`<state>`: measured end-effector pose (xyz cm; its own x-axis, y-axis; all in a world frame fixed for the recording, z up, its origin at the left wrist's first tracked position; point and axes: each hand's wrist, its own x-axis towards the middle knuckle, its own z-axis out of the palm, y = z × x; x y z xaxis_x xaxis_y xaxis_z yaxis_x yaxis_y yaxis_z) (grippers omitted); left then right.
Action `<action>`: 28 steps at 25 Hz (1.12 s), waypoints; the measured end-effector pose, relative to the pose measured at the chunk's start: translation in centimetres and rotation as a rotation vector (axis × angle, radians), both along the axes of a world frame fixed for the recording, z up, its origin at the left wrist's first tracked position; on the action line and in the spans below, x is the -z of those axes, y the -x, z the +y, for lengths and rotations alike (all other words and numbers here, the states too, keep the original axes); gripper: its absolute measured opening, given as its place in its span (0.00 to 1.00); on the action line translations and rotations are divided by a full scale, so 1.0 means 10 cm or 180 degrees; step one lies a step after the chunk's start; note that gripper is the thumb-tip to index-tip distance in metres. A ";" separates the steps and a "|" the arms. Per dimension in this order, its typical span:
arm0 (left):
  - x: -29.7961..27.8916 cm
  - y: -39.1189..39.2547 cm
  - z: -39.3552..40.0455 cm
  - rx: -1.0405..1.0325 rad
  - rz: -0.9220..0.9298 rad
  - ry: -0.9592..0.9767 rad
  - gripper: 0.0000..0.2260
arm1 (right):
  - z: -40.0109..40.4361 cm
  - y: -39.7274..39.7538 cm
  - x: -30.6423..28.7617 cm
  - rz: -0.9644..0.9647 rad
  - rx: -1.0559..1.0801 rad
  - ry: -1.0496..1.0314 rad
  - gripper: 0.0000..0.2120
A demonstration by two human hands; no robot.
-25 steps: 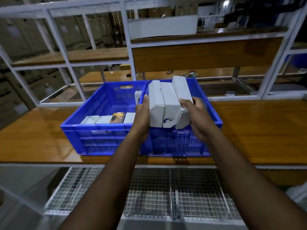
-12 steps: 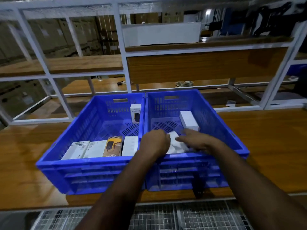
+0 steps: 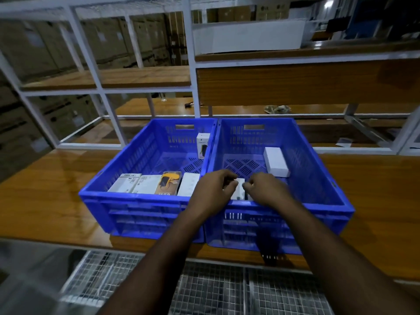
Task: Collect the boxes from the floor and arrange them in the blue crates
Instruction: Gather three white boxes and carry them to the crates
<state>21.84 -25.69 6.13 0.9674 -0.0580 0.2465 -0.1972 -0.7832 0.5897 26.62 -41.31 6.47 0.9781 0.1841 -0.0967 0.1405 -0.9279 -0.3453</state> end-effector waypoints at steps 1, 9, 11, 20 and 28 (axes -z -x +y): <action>0.02 0.05 -0.03 -0.0109 -0.0116 0.0132 0.12 | 0.00 0.07 -0.01 -0.0229 -0.0118 -0.0181 0.15; 0.35 0.84 -0.06 -0.1198 -0.1043 0.0325 0.12 | 0.23 0.72 0.22 -0.1572 -0.1141 -0.1909 0.05; 0.41 1.17 0.07 -0.1518 -0.1118 0.0409 0.12 | 0.39 0.94 0.32 -0.1847 -0.1337 -0.2261 0.03; 0.69 2.81 0.75 -0.3571 -0.0591 0.0654 0.19 | 1.53 2.26 0.64 -0.0118 -0.2357 -0.2263 0.10; 1.18 4.78 0.97 -0.4955 -0.0124 0.0918 0.23 | 2.27 3.92 1.06 0.0648 -0.3520 -0.1098 0.12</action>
<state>-25.95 -16.03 -5.64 0.0261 0.9948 0.0986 0.6407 -0.0923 0.7622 -12.59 -18.62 -4.09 0.2419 0.9702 -0.0118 0.7240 -0.1886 -0.6636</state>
